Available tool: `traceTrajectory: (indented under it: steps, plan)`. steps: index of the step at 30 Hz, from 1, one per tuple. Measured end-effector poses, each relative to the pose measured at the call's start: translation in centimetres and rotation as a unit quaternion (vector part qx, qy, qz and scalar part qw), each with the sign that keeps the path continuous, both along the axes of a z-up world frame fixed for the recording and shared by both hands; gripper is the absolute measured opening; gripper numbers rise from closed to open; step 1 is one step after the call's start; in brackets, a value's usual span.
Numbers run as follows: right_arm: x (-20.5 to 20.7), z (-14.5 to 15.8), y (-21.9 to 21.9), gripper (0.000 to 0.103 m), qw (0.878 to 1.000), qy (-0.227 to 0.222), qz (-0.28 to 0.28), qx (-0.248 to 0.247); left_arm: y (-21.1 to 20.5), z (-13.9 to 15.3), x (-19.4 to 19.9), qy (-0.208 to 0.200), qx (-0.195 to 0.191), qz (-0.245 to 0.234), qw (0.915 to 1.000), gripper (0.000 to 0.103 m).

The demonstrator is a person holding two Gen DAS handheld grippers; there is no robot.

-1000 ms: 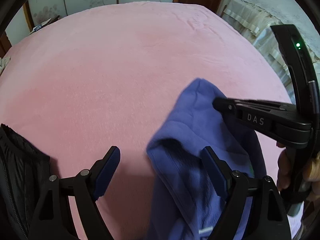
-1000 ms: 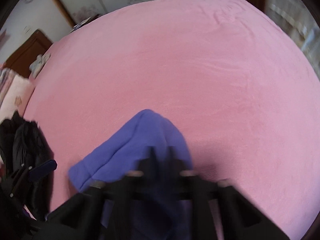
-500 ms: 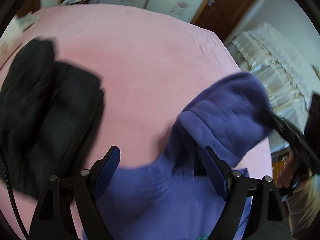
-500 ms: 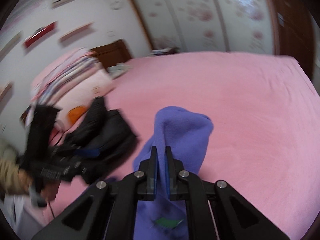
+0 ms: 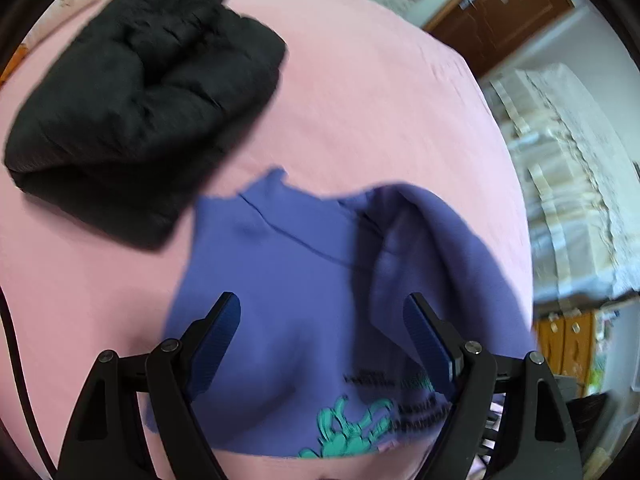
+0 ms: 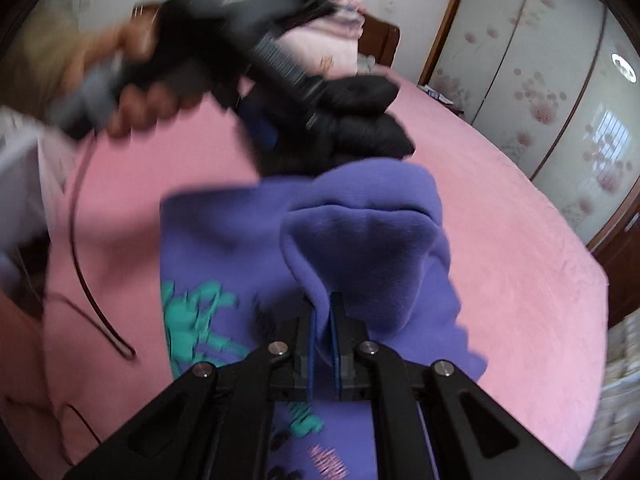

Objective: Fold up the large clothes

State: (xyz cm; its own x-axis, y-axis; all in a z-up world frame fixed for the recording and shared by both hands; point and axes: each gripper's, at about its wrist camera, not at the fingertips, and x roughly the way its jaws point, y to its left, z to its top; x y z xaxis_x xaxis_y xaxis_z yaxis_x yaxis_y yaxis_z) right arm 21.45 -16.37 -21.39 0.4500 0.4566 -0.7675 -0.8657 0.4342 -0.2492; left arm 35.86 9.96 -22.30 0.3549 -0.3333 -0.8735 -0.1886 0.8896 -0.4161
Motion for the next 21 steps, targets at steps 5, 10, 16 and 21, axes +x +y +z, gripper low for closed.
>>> traceTrajectory:
  steps: [5,10,16,21]
  plan:
    - [-3.8,-3.9,1.0,0.006,0.99,-0.111,-0.01,-0.082,-2.7,-0.5,0.2,0.014,-0.011,-0.064,0.9978,0.083]
    - [-5.5,-3.6,0.5,0.02,0.98,-0.166,-0.05,-0.099,-3.8,0.1,1.1,0.008,-0.023,-0.084,0.9962,0.083]
    - [-3.7,0.7,-3.1,0.038,0.98,-0.071,-0.186,-0.019,-3.9,1.7,3.3,0.002,-0.067,-0.098,0.9929,0.083]
    - [0.7,1.9,-6.8,0.038,0.938,0.094,-0.323,0.084,-5.7,1.0,6.2,0.009,-0.077,-0.132,0.9882,0.082]
